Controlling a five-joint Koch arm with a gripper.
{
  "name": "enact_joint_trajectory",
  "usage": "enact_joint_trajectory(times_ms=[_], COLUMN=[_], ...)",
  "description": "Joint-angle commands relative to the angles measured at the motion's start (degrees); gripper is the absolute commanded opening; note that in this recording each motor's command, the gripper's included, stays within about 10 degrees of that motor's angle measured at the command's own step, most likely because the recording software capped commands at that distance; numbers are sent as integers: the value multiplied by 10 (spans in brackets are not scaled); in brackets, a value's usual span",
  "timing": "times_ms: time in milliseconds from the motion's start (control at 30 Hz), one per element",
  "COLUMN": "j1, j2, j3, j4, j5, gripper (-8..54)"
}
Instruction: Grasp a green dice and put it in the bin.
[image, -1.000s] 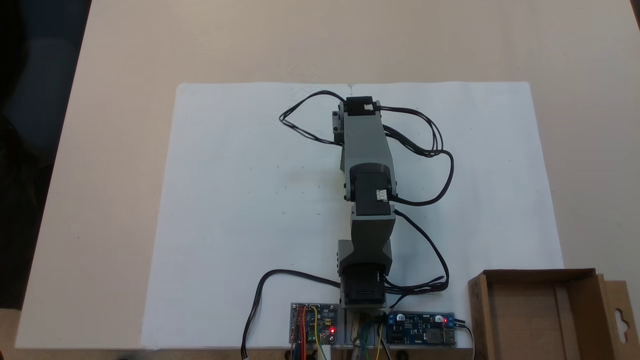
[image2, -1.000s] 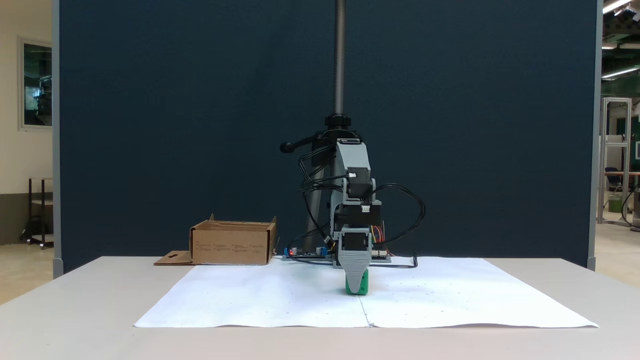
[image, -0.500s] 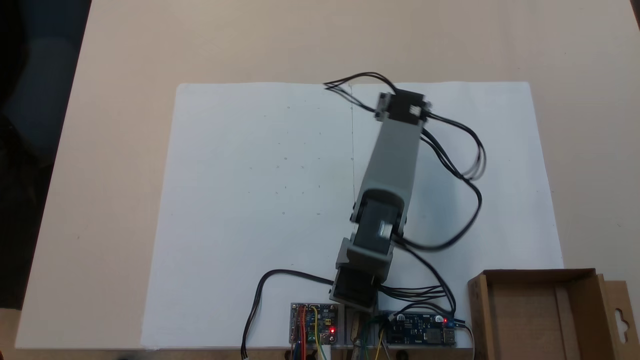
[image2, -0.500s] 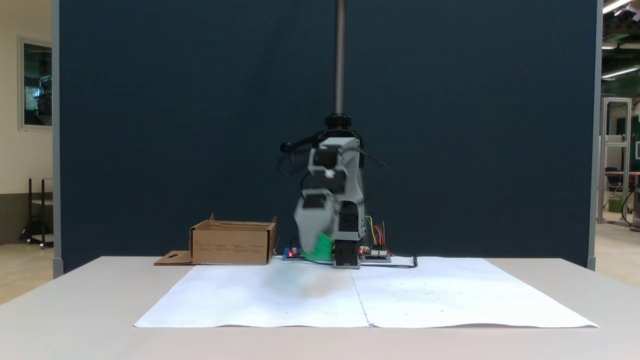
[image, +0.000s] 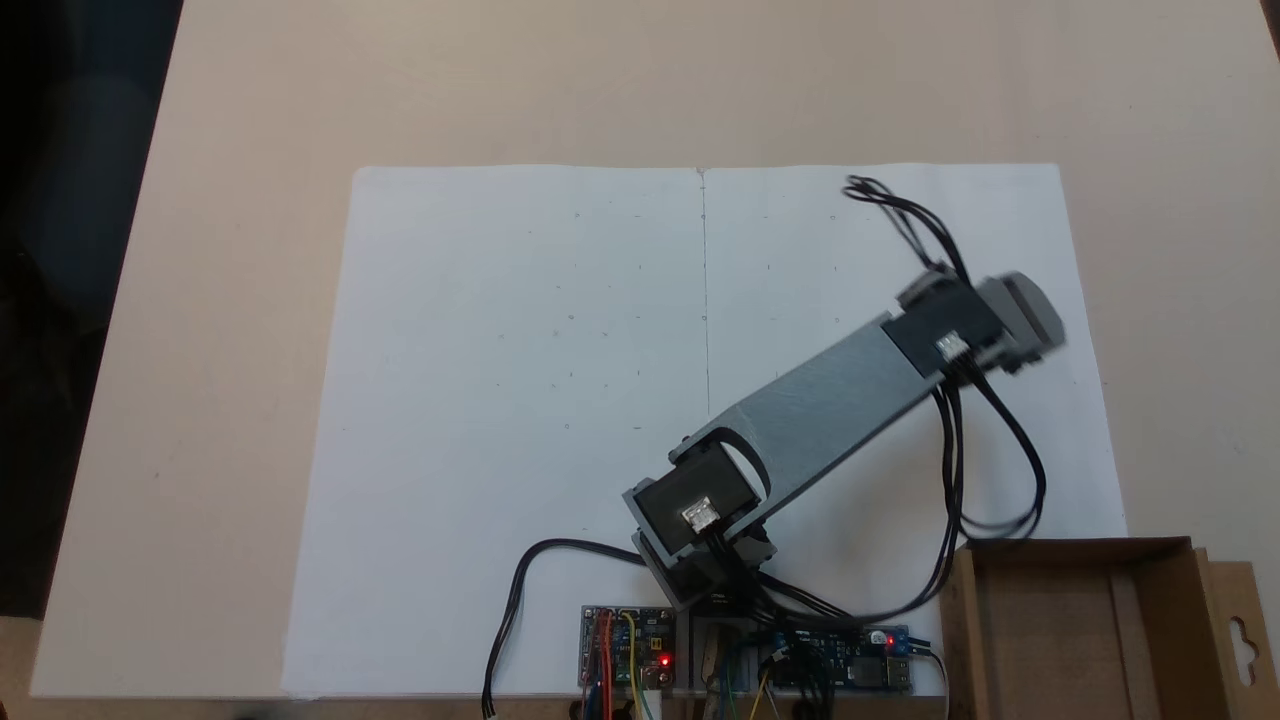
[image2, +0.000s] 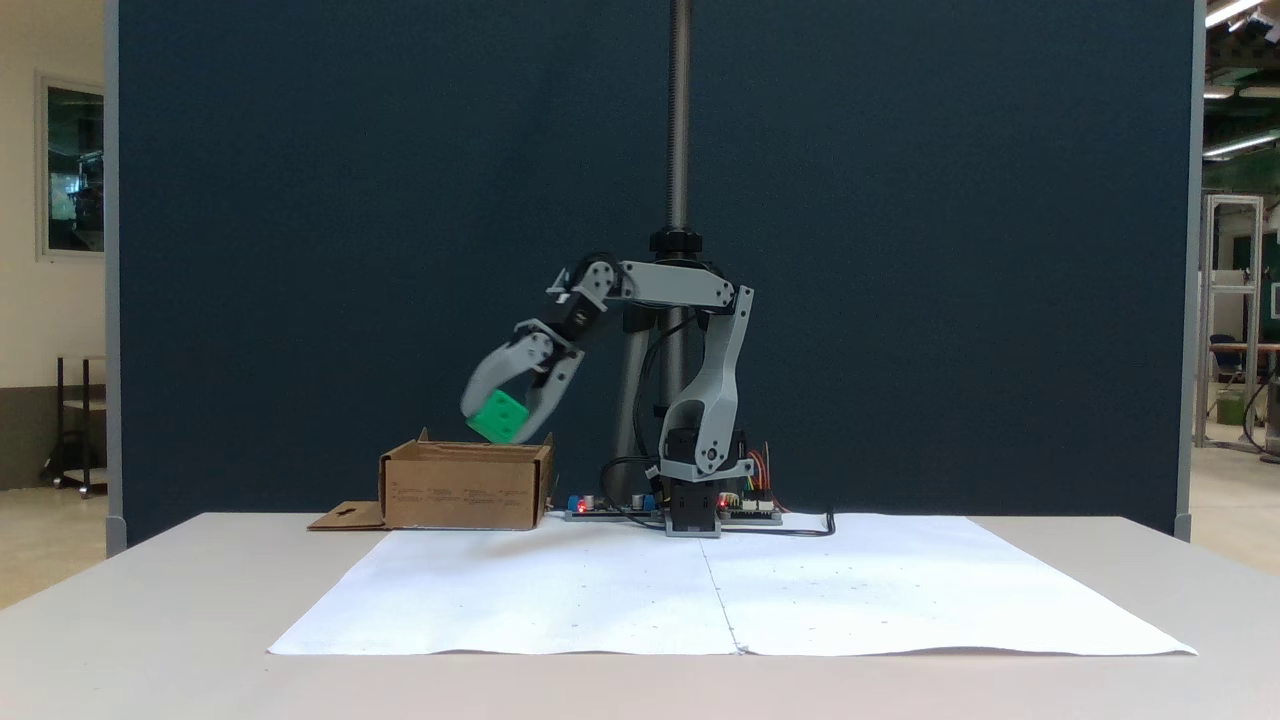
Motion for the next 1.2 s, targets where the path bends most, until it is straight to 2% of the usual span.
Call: enact_joint_trajectory(times_ms=[0, 333, 733, 900, 1167], j1=[73, 345, 430, 443, 464], j2=[19, 35, 0, -69, -122], j3=[-64, -108, -108, -108, -109], j4=[-40, -23, 14, 50, 46], j5=[-25, -51, -110, -163, -207], gripper=[130, 130, 130, 130, 130])
